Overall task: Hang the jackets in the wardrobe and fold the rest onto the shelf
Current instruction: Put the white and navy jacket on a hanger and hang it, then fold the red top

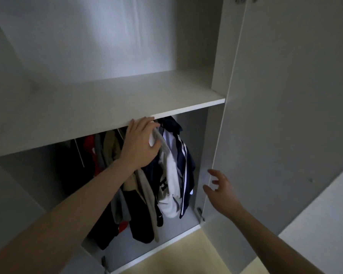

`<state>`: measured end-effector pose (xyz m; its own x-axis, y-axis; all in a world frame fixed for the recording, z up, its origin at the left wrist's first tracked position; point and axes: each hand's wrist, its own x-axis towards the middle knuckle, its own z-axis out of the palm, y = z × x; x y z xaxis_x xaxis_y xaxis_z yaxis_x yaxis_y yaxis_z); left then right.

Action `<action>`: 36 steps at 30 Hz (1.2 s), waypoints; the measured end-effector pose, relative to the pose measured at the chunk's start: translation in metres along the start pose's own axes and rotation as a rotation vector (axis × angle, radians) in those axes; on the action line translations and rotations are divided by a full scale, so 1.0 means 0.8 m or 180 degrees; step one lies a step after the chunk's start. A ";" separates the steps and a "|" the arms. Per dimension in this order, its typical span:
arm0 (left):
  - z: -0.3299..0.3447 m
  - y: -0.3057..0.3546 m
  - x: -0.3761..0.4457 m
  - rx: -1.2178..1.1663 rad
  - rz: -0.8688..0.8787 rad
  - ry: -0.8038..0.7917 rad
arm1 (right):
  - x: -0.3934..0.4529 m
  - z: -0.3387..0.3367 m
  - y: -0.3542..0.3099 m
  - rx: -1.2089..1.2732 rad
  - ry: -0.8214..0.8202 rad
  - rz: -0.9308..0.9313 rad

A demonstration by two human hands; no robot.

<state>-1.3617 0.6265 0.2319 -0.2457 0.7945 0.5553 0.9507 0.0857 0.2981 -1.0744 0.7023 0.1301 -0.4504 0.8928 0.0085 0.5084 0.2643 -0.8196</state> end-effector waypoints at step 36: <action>0.091 1.008 -0.636 -0.2223 0.3387 -0.3841 | -1.097 -0.412 0.300 0.0511 0.3600 0.2800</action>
<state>-0.4560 0.3351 0.1332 0.9477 0.3181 -0.0262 0.2584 -0.7164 0.6481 -0.3150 0.1022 0.1150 0.8110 0.5667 -0.1453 0.1891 -0.4891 -0.8515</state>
